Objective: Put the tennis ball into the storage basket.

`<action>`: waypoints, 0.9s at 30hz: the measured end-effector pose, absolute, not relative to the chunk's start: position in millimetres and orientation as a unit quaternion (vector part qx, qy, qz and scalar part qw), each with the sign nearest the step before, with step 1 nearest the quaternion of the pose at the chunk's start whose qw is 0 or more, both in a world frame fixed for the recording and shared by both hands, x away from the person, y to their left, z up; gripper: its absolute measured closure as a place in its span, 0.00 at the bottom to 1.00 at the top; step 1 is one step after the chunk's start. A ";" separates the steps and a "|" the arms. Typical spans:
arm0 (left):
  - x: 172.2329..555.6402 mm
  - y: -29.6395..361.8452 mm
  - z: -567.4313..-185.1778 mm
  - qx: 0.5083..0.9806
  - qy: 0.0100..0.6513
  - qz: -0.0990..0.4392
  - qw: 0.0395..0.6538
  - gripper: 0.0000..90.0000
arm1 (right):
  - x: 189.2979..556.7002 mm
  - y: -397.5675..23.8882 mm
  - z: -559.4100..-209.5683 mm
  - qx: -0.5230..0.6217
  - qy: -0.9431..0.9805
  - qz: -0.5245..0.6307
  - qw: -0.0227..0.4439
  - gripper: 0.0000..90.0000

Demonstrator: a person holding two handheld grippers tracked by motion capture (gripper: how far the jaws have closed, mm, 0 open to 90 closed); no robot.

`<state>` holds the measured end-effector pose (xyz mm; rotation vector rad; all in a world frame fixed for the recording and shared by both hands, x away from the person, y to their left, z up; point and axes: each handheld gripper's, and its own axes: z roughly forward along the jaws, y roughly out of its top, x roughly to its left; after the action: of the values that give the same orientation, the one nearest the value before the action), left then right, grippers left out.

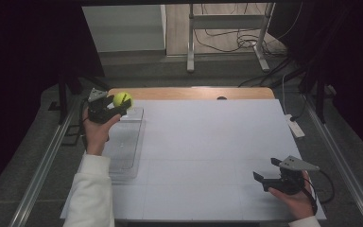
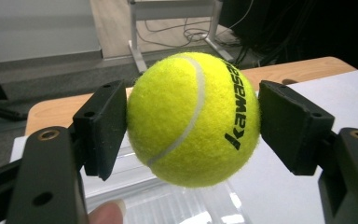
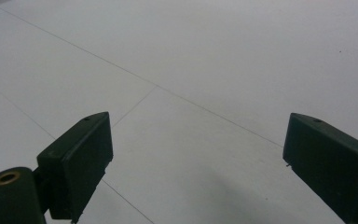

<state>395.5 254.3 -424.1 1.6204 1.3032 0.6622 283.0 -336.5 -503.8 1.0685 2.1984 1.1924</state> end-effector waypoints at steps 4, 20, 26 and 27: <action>397.4 260.4 -427.6 0.656 0.540 0.266 0.455 0.31 | 283.0 -336.2 -503.9 0.384 0.791 0.428 0.209 0.10; 403.0 271.4 -439.0 0.656 0.561 0.265 0.429 0.31 | 283.1 -336.2 -504.1 0.384 0.791 0.428 0.209 0.10; 405.2 275.8 -444.3 0.655 0.571 0.263 0.420 0.31 | 283.2 -336.2 -504.1 0.385 0.791 0.428 0.209 0.10; 405.8 276.5 -445.6 0.655 0.573 0.261 0.419 0.31 | 283.2 -336.1 -504.1 0.385 0.791 0.427 0.209 0.10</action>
<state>405.8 276.5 -445.6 1.6427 1.4359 0.6546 283.2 -336.1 -504.1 1.0701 2.2003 1.1876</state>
